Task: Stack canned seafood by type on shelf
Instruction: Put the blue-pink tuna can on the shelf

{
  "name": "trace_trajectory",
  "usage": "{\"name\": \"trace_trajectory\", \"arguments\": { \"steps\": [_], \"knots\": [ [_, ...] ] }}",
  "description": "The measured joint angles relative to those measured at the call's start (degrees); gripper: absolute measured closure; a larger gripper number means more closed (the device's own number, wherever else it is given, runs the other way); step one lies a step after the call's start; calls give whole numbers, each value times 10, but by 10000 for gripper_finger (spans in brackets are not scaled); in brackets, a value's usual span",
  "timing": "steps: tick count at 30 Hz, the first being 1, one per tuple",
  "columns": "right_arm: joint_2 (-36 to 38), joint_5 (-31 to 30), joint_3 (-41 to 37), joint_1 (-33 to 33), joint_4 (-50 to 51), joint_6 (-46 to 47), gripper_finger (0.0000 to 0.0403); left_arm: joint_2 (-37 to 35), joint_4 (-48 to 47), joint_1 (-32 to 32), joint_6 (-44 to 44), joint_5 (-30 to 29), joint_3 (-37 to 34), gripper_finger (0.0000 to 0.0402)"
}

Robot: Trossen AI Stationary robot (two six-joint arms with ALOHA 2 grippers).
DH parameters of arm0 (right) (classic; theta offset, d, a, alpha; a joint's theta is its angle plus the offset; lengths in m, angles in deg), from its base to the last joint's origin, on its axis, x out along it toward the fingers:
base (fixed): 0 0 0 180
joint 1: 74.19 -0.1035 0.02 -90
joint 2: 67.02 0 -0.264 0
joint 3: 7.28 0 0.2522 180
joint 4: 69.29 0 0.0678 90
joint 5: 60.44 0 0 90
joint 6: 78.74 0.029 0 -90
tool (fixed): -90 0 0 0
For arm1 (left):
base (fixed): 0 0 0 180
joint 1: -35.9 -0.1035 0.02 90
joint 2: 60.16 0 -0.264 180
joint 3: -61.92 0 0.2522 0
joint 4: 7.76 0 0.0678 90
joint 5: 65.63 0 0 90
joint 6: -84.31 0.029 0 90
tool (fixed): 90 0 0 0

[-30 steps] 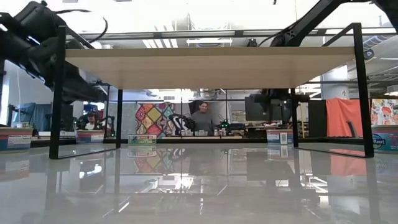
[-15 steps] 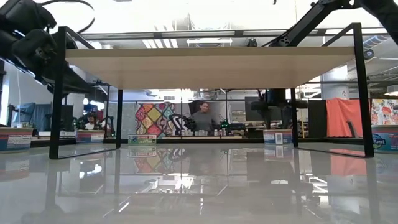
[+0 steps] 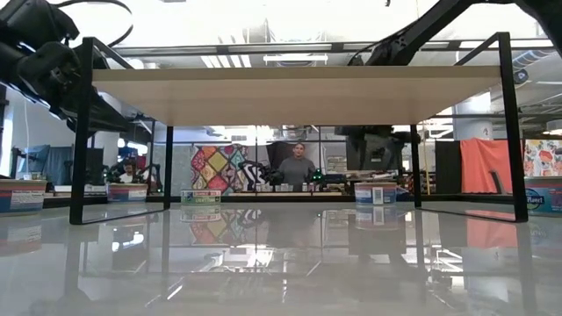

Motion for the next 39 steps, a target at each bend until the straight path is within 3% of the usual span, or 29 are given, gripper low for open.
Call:
{"name": "trace_trajectory", "arguments": {
  "steps": [10, 21, 26, 35, 39],
  "knots": [
    [4, -3, -6, -10, 139, -52, 142, -14, -6, 0, 0, 5, 1, 326],
    [-38, 74, -10, -79, 146, -101, 146, -34, -15, 0, -2, -9, 1, 326],
    [-51, 97, -6, -101, 105, -67, 135, -39, -19, 0, -2, -9, 1, 326],
    [-65, 103, 0, -92, -112, 17, 124, -41, -23, 0, -2, -9, 1, 326],
    [-60, 102, 20, -89, -115, 1, 127, -42, -25, 0, -2, -9, 1, 326]
  ]
}}
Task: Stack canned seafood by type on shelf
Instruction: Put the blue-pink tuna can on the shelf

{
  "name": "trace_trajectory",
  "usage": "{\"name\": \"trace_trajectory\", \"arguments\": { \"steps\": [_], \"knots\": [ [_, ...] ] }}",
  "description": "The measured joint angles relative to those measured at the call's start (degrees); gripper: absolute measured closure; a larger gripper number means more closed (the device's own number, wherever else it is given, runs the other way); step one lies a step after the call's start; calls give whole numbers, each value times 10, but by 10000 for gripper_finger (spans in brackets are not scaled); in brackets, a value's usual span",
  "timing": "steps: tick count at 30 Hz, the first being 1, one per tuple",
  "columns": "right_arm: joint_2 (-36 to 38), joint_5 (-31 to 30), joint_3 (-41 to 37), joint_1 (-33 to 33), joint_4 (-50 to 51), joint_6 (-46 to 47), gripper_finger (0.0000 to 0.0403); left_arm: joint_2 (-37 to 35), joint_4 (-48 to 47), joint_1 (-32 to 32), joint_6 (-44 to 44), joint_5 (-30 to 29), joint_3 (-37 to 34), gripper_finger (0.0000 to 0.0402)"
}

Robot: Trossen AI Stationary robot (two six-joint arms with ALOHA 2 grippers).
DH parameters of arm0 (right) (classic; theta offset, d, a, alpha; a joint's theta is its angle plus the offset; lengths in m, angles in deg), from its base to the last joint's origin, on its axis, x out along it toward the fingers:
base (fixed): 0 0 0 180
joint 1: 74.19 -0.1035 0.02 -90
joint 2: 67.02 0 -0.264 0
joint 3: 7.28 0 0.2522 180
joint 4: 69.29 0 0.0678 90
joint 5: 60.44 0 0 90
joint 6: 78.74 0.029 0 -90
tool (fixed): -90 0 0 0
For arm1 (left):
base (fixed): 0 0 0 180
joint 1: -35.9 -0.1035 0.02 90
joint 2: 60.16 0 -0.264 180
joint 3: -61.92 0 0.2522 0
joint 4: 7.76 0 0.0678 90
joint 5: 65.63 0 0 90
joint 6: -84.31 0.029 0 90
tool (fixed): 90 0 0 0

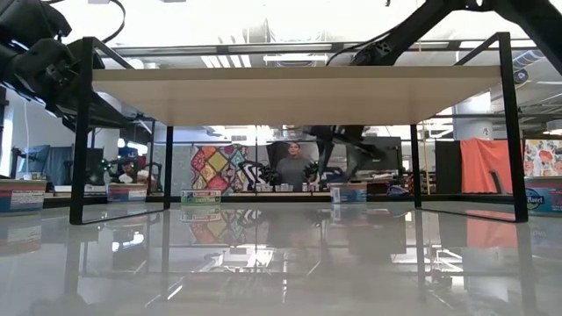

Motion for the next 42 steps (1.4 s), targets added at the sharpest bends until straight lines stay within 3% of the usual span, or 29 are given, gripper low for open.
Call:
{"name": "trace_trajectory", "arguments": {
  "steps": [3, 11, 17, 23, 25, 28, 35, 42],
  "knots": [
    [5, -24, 17, 5, 26, -27, 132, 0, -3, 0, 0, 0, 0, 326],
    [5, -170, -4, 27, 62, -45, 137, -1, -4, 0, 0, 0, 0, 326],
    [5, -133, -15, 18, 46, -7, 138, -1, -5, 0, 0, 0, 0, 326],
    [5, 2, -12, 2, -8, 57, 148, -1, -5, 0, -2, 0, 0, 326],
    [6, 18, -11, 2, -36, 60, 149, -1, -5, 0, -2, 0, 0, 326],
    [9, -8, -11, 5, -53, 54, 147, -1, -5, 0, -2, 0, 0, 326],
    [5, -157, -12, 10, -24, 15, 134, -3, -5, 0, -2, 0, 0, 326],
    [-15, -143, -14, -5, -25, 33, 142, -3, -6, 0, -2, 0, 0, 326]
  ]
}}
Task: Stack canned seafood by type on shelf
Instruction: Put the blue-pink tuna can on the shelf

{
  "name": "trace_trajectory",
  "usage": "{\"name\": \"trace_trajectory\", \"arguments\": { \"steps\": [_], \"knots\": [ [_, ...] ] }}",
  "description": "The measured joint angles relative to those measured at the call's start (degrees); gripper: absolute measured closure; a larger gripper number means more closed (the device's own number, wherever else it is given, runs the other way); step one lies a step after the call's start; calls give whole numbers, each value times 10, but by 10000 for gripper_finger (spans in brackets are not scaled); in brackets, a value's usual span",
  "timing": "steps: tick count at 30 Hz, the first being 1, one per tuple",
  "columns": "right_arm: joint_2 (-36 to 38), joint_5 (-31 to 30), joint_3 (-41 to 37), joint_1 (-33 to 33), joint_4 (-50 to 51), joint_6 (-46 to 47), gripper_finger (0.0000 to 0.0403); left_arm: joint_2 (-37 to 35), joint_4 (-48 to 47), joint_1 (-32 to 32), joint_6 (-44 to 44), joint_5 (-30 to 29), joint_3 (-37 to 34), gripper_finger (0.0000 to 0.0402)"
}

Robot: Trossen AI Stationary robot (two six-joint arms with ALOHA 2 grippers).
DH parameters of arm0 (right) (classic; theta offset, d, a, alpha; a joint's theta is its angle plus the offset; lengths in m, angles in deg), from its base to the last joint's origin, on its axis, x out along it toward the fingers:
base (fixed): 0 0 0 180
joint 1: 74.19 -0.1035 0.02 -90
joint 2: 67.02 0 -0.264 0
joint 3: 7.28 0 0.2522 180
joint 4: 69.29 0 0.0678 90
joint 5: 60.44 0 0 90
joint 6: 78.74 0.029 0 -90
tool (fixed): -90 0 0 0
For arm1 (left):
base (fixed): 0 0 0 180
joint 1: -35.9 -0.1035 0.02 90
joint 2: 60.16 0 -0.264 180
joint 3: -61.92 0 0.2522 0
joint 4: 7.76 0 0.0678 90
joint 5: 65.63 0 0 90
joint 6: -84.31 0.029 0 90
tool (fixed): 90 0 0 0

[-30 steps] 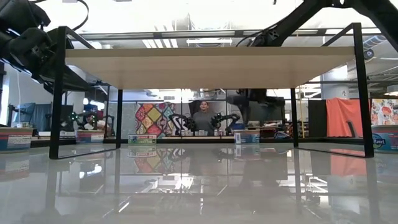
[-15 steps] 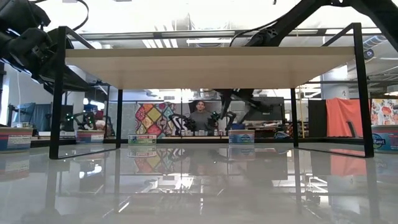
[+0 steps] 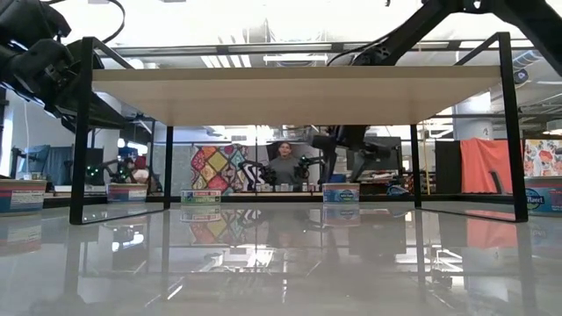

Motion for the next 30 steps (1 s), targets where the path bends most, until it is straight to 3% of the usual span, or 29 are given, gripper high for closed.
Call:
{"name": "trace_trajectory", "arguments": {
  "steps": [9, 20, 30],
  "knots": [
    [2, 20, 3, -31, -22, 44, 143, -2, -2, 0, 0, 0, 0, 326],
    [5, 9, 22, -21, 4, 16, 124, -10, -5, 0, 0, 0, 0, 326],
    [5, -5, 21, -15, -1, -1, 139, -27, -10, 0, 0, 0, 0, 326]
  ]
}}
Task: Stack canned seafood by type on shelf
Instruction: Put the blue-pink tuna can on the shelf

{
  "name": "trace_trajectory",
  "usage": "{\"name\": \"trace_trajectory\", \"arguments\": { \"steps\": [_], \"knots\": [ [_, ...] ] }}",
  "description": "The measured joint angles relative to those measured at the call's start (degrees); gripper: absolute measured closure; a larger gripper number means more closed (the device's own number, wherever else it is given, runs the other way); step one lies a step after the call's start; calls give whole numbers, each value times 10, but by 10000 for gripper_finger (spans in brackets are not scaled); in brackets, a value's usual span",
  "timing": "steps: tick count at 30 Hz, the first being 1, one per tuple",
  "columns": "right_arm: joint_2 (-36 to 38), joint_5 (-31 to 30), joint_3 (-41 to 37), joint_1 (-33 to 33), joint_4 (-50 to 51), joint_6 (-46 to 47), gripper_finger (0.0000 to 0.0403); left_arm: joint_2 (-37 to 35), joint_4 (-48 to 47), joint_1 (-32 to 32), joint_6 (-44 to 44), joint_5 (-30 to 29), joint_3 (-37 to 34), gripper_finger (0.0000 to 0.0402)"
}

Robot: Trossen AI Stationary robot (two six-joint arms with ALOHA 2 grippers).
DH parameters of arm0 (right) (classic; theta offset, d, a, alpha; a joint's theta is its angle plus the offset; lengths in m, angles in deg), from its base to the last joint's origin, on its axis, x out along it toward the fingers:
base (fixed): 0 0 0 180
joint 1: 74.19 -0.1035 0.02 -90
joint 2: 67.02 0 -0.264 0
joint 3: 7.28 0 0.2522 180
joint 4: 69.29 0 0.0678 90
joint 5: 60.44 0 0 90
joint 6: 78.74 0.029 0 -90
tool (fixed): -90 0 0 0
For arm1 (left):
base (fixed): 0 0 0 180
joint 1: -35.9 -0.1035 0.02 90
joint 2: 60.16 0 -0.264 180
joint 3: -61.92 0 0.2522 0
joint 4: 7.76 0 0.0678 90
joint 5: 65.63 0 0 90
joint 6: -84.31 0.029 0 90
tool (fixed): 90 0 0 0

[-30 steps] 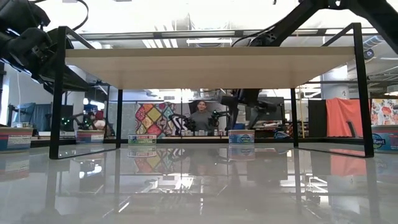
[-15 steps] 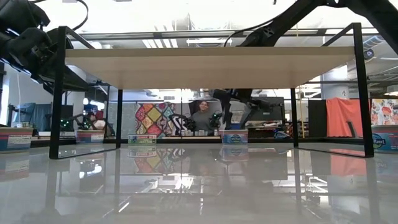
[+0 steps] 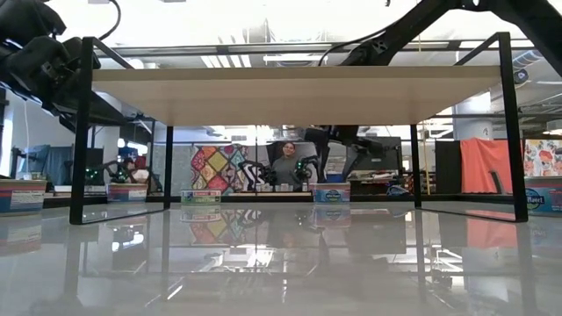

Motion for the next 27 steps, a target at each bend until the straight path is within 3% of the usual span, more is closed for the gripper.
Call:
{"name": "trace_trajectory", "arguments": {
  "steps": [18, 27],
  "knots": [
    [1, -32, 68, 0, -8, -52, 124, -16, -2, 0, 0, 0, 0, 326],
    [1, -32, 104, 0, -8, -104, 138, -18, -2, 0, 0, 0, 0, 326]
  ]
}}
